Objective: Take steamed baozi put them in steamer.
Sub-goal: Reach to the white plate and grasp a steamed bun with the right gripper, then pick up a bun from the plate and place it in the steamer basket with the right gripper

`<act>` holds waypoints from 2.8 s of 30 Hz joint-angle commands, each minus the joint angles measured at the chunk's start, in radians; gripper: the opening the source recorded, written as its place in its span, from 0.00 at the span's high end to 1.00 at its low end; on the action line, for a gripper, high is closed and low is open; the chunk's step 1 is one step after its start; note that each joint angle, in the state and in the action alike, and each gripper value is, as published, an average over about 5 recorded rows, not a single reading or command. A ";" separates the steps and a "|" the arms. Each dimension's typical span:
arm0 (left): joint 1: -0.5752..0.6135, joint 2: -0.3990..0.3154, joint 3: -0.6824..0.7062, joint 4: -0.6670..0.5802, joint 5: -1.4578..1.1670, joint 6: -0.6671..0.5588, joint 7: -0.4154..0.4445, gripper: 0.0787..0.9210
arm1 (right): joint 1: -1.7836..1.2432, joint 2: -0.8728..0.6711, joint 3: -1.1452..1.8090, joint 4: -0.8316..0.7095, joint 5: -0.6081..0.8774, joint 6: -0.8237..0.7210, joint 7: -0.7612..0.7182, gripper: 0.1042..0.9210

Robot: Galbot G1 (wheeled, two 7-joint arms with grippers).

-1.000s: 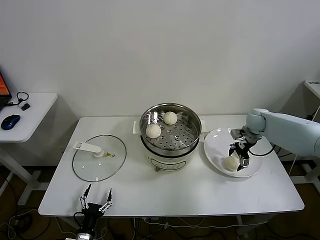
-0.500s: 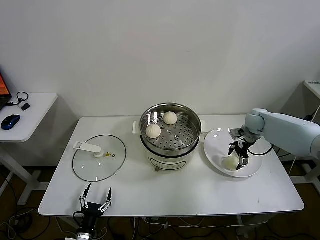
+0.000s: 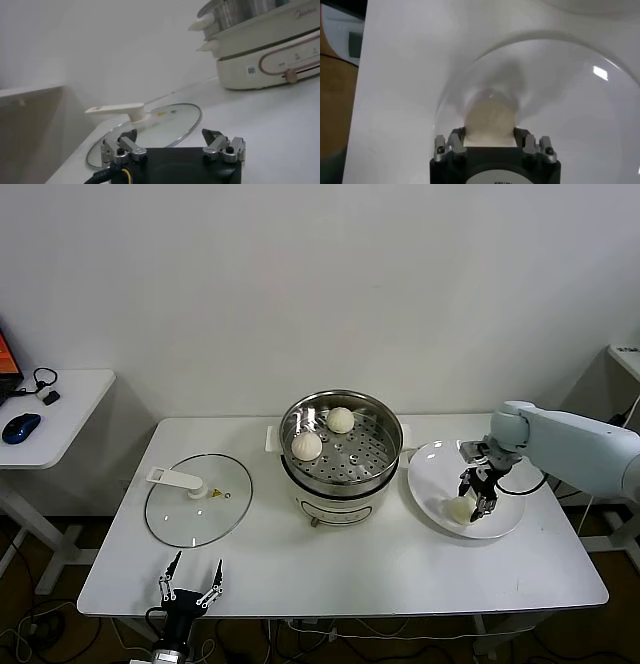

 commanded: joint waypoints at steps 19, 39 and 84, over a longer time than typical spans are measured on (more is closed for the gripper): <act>0.014 0.020 0.014 -0.024 0.005 0.000 0.001 0.12 | 0.609 0.032 -0.310 0.206 0.165 0.275 -0.087 0.35; 0.013 0.007 0.020 -0.043 0.008 0.003 0.001 0.12 | 0.624 0.338 -0.237 0.198 0.050 0.804 0.089 0.35; 0.015 -0.016 0.012 -0.047 0.013 -0.002 -0.012 0.12 | 0.336 0.550 -0.198 0.030 -0.102 0.867 0.047 0.27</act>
